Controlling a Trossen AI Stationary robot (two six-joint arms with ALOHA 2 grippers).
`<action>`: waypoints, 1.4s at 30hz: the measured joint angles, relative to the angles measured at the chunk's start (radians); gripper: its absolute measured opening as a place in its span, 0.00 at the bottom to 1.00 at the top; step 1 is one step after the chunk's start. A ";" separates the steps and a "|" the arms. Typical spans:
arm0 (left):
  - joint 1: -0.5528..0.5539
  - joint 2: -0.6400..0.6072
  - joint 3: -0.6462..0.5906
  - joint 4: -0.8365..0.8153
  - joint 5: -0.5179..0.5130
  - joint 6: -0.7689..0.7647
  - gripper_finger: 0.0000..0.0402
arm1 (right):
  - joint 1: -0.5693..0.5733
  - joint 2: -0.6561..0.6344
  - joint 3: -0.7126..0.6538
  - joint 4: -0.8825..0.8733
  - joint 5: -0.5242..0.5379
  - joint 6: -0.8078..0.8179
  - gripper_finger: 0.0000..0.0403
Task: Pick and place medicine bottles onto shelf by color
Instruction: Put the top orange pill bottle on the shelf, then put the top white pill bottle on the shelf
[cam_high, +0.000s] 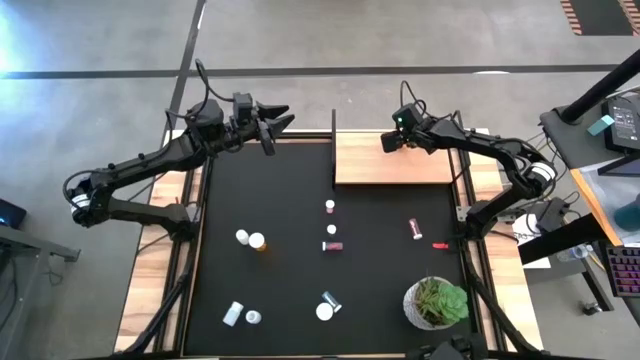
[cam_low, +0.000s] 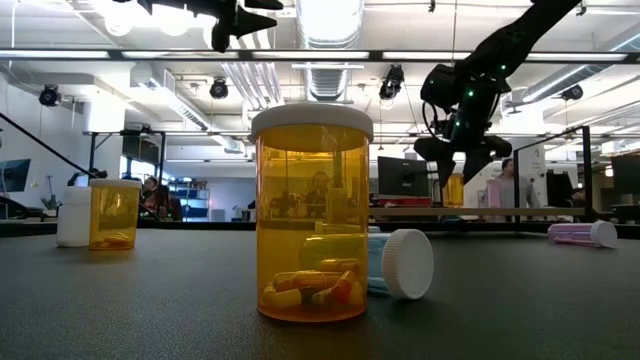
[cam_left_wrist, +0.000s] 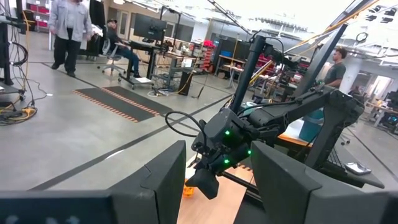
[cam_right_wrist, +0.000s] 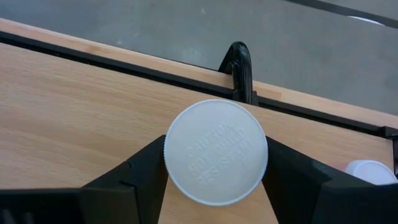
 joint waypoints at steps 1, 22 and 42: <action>0.000 0.000 0.000 0.000 0.000 0.000 0.41 | 0.000 0.000 0.000 0.000 0.000 0.002 0.53; 0.000 0.000 -0.001 -0.002 0.000 0.025 0.41 | 0.000 0.000 0.000 -0.010 0.009 -0.002 0.63; -0.019 0.000 -0.002 -0.089 0.237 -0.119 0.41 | 0.048 -0.108 0.281 -0.332 0.008 -0.029 0.66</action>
